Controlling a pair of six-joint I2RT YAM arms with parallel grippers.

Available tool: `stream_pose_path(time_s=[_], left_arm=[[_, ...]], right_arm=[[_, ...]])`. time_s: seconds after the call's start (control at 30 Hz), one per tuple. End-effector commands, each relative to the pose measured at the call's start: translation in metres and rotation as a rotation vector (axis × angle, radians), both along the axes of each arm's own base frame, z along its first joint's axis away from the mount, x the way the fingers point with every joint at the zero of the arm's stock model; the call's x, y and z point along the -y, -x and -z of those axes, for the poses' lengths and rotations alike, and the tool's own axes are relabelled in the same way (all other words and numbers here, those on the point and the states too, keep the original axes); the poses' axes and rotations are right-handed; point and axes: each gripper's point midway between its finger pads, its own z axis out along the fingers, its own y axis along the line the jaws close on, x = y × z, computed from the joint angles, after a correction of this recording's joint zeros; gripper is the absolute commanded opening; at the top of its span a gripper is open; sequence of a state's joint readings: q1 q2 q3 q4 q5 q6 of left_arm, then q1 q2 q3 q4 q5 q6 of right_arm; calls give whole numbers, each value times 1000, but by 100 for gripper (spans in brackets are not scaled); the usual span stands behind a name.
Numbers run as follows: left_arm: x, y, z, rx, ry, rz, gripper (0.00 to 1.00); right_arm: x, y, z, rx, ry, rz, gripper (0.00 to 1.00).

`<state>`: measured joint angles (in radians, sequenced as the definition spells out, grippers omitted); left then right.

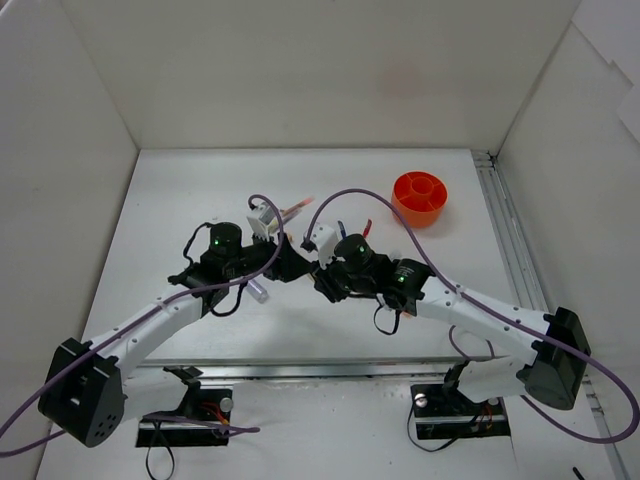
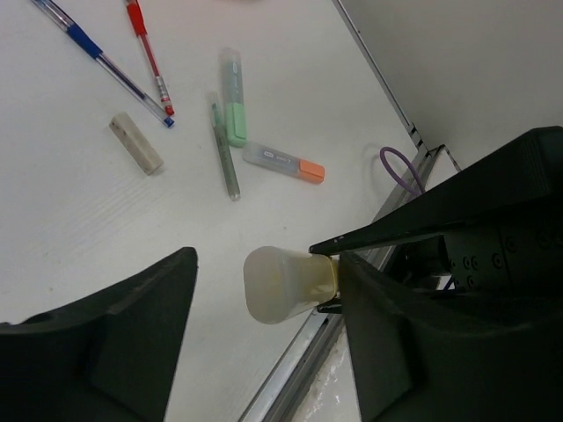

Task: Sort the stationery into containers
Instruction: Pick up the pen from the center of the board.

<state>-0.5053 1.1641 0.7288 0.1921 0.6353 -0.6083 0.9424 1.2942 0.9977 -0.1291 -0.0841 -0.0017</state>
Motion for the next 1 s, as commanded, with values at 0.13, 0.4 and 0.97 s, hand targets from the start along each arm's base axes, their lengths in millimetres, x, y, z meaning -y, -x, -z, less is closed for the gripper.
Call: stream_pose_path(time_s=[0.13,0.4,0.97], left_arm=[[12,-7,-46,124,85,40,38],[13,-7,-49,132,94,42,0],[19,-13,-84,-63,405,223,0]], right_arm=[[0,-18,-30,113,-51,75,2],[5,-17,-26,116,-42,85,6],[59,-3,-89,352,-146,122,98]])
